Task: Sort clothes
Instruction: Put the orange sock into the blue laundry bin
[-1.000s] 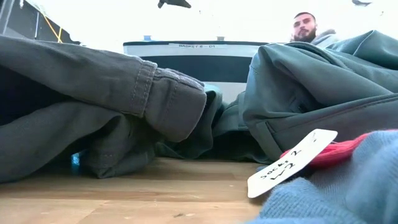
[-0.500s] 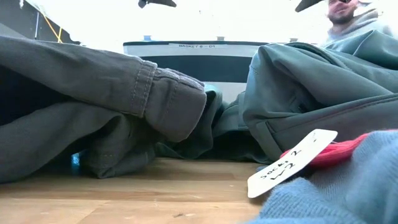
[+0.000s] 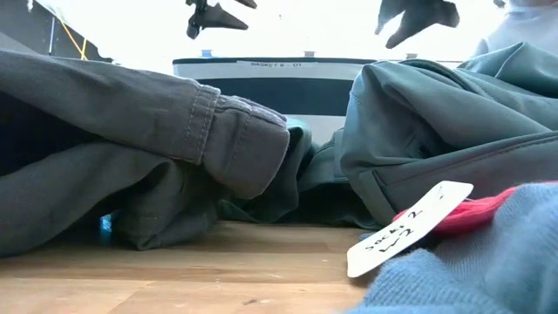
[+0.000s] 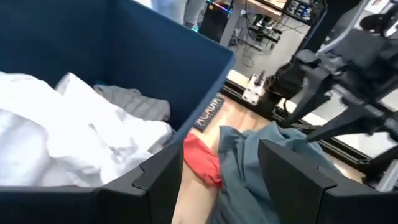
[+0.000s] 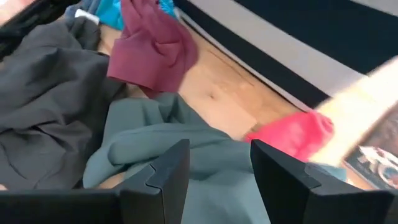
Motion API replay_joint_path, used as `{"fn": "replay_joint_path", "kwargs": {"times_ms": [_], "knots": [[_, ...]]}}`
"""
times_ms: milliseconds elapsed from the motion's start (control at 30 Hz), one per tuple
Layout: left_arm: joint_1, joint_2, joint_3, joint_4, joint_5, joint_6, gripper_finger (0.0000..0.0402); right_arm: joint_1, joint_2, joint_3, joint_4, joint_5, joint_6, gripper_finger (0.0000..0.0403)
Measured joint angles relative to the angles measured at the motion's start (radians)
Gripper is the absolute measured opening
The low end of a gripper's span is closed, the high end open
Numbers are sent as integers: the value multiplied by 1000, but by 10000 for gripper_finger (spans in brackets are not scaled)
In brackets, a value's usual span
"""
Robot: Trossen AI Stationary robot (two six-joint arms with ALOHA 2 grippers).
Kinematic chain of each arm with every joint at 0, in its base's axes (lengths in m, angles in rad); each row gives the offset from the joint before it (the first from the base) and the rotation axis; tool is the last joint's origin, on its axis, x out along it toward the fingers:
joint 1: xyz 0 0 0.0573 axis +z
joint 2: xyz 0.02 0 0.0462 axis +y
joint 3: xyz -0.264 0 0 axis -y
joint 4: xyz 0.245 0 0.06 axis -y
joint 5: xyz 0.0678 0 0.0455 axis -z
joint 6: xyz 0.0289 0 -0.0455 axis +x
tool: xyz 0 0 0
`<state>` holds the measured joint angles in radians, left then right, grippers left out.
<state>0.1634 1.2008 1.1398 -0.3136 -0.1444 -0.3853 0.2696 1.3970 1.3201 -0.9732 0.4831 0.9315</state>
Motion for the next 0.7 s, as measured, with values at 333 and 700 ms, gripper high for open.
{"fn": "replay_joint_path", "kwargs": {"times_ms": [333,700], "knots": [[-56,-5,-62,21,3,-21,204,-47,198,-1,-34,-282,-178,167],[-61,-5,-62,23,2,12,204,-45,345,0,-286,-454,-271,151]]}}
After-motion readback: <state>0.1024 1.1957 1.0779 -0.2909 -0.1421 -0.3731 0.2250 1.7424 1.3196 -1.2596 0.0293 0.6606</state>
